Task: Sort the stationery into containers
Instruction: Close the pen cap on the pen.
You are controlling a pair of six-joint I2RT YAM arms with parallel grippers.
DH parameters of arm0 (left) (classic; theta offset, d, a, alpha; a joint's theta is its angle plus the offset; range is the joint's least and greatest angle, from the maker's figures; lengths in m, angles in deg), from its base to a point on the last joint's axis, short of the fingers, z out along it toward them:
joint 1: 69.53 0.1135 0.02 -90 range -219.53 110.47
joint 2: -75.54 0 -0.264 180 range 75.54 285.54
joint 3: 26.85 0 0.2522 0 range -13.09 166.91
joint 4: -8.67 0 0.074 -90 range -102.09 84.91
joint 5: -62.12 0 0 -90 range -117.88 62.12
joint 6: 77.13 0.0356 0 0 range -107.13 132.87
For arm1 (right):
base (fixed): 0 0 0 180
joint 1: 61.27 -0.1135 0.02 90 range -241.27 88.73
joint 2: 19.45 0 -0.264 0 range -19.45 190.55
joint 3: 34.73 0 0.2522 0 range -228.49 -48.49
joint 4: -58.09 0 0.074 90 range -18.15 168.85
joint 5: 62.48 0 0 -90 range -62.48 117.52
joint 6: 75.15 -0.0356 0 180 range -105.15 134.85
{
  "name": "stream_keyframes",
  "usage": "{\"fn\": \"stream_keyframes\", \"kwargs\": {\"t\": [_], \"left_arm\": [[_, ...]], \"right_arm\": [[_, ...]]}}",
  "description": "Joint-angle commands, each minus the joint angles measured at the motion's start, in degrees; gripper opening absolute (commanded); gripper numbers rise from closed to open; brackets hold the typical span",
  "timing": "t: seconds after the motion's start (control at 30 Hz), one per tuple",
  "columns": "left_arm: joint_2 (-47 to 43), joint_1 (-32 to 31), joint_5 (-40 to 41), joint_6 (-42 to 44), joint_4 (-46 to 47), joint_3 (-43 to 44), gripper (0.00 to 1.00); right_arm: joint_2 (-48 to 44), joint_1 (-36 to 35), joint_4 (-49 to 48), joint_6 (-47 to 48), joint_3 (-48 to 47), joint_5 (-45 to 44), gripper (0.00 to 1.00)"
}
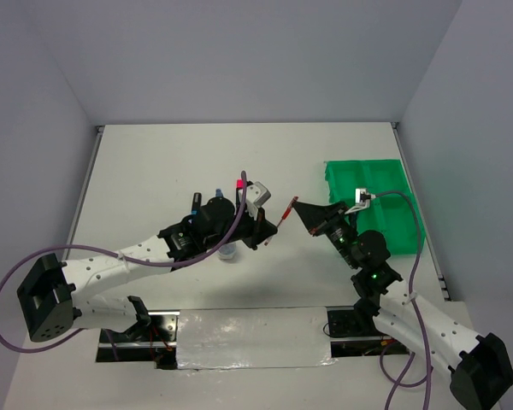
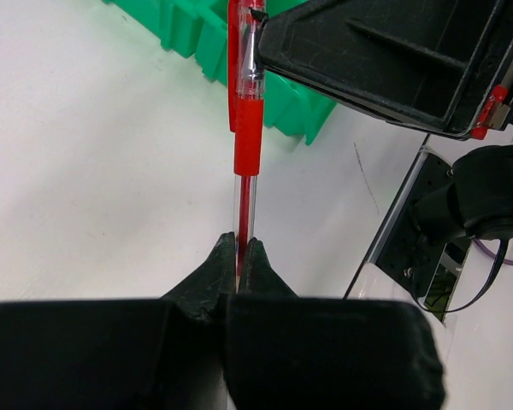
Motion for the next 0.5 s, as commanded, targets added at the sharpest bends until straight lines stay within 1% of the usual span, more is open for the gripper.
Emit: {"fn": "stream_keyframes", "kwargs": {"t": [0.0,0.33,0.47], "left_arm": [[-3.94,1.17,1.69,1.78,23.48,6.93,0.0],[-3.68,1.61,1.43,0.2,26.73,7.37,0.0],[-3.41,1.52,1.43,0.2,27.26,7.46,0.0]], "right_arm": [[1.56,-4.23,9.86,1.35,3.63,8.78,0.0],[6.04,-7.83,4.67,0.03,4.77,7.2,0.0],[6.93,-8.54,4.84,0.21,4.16,6.76,0.0]]}}
